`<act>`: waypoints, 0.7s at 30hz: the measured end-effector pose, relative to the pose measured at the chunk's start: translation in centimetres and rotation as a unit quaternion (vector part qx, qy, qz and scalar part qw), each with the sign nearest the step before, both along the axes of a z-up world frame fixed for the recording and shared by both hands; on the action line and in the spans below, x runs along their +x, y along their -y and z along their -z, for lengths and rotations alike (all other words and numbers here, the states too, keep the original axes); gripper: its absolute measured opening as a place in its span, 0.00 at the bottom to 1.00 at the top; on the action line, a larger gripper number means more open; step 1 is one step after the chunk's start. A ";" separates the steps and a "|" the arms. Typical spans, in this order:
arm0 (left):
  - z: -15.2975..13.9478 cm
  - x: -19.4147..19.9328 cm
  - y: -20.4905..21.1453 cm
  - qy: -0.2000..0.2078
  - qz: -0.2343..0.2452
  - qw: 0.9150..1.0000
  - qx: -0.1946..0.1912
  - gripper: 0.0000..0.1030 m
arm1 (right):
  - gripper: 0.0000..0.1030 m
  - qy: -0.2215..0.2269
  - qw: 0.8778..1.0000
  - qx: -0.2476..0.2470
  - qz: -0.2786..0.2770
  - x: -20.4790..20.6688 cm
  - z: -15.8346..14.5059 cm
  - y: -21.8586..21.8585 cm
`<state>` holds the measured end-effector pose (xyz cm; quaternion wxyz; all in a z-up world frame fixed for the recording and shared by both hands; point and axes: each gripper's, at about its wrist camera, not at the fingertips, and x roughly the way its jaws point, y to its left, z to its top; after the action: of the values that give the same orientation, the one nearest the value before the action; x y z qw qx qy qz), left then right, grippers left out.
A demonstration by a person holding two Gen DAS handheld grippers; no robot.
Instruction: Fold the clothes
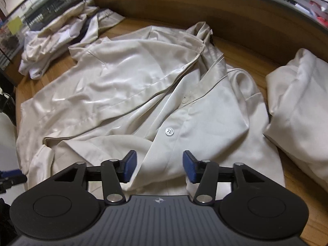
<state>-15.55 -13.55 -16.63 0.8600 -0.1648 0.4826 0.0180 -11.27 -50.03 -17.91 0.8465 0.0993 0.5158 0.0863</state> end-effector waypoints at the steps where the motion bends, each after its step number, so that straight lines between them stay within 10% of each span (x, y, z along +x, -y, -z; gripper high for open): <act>1: 0.2 0.7 0.0 -0.001 -0.005 1.000 -0.004 0.63 | 0.63 -0.002 1.000 -0.002 -0.004 0.3 0.2 -0.2; 7: 1.3 3.1 0.0 -0.007 -0.017 0.999 -0.038 0.61 | 0.43 -0.019 0.999 -0.032 -0.010 1.7 1.3 -0.8; 11: 1.7 3.4 0.3 -0.007 -0.002 0.998 -0.064 0.15 | 0.04 -0.022 0.999 -0.028 -0.003 1.9 1.2 -0.1; 21: -3.2 -2.5 -1.3 0.082 -0.032 0.990 -0.113 0.04 | 0.02 0.057 0.998 -0.013 0.034 2.0 -4.4 2.4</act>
<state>-18.09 -12.20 -13.42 0.8716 -0.2772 0.4036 -0.0232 -9.23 -52.40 -13.50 0.8780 0.1009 0.4644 0.0565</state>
